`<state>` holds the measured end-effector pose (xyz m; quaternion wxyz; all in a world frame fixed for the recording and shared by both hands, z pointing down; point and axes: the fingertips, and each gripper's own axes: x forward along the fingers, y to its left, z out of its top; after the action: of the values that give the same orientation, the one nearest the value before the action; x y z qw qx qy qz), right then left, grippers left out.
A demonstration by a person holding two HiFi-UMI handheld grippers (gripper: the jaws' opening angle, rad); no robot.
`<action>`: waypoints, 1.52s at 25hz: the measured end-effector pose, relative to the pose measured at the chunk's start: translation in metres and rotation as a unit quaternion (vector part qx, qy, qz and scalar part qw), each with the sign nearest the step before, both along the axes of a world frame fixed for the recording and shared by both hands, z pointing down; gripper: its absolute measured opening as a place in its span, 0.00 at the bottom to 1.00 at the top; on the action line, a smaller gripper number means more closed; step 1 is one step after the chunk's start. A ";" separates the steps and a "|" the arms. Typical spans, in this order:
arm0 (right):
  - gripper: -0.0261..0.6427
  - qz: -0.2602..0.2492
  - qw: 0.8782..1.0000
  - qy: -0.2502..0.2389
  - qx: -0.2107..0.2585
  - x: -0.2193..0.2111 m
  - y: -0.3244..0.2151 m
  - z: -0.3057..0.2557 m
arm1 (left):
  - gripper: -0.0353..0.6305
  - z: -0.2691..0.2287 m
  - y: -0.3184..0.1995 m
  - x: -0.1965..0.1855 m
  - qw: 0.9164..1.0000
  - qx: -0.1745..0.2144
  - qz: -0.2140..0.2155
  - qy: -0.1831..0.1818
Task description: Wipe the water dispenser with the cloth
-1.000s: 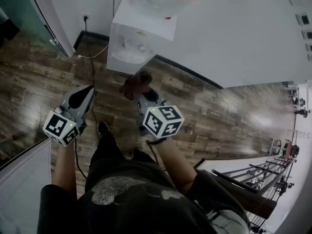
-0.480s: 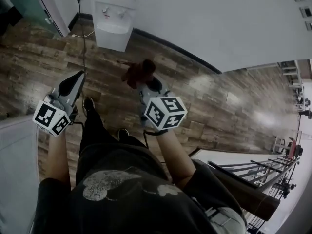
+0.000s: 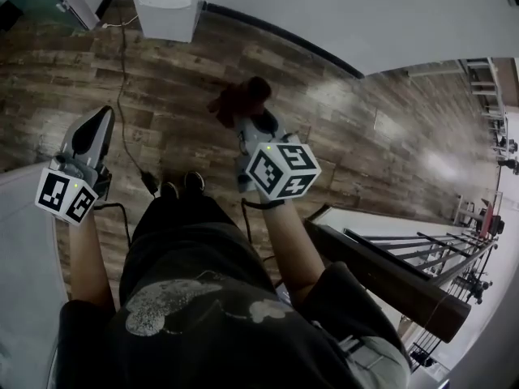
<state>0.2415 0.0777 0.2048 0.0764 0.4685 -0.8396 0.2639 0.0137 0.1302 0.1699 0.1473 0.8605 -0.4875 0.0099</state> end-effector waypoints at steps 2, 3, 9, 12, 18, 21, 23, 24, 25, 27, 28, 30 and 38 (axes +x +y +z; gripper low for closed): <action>0.13 0.012 1.000 -0.009 0.009 0.002 0.015 -0.002 | 0.08 0.004 0.016 0.005 1.000 -0.003 0.006 0.006; 0.13 0.017 1.000 -0.016 0.019 0.002 0.022 -0.006 | 0.08 0.005 0.023 0.008 1.000 -0.004 0.011 0.009; 0.13 0.036 0.997 -0.015 0.066 -0.004 0.077 -0.031 | 0.08 -0.006 0.073 0.021 0.998 0.017 0.045 0.031; 0.13 0.044 0.996 -0.015 0.073 -0.010 0.116 -0.035 | 0.08 -0.008 0.111 0.023 0.997 0.021 0.063 0.030; 0.13 0.042 0.996 -0.015 0.075 -0.029 0.195 -0.038 | 0.08 -0.023 0.185 0.027 0.995 0.040 0.082 0.029; 0.13 0.041 0.996 -0.016 0.077 -0.034 0.221 -0.042 | 0.08 -0.031 0.212 0.031 0.994 0.045 0.088 0.034; 0.13 0.043 0.996 -0.015 0.074 -0.035 0.233 -0.043 | 0.08 -0.035 0.227 0.035 0.994 0.046 0.092 0.038; 0.13 0.043 0.996 -0.014 0.072 -0.036 0.239 -0.043 | 0.08 -0.036 0.234 0.037 0.994 0.046 0.095 0.039; 0.13 0.042 0.997 -0.013 0.070 -0.036 0.244 -0.043 | 0.08 -0.036 0.241 0.039 0.993 0.045 0.097 0.039; 0.13 0.039 0.997 -0.013 0.069 -0.038 0.253 -0.042 | 0.08 -0.035 0.252 0.042 0.993 0.044 0.102 0.040; 0.13 0.036 0.997 -0.012 0.068 -0.039 0.257 -0.042 | 0.08 -0.034 0.256 0.043 0.993 0.044 0.103 0.040; 0.13 0.031 0.997 -0.008 0.068 -0.040 0.265 -0.041 | 0.08 -0.034 0.264 0.045 0.993 0.043 0.104 0.042; 0.13 0.036 0.998 0.002 0.057 -0.033 0.281 -0.037 | 0.08 -0.032 0.279 0.052 0.992 0.043 0.112 0.046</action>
<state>0.2086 0.3585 0.1679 0.0412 0.5028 -0.8356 0.2173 0.0660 0.4090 0.1379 0.1302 0.9147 -0.3809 -0.0346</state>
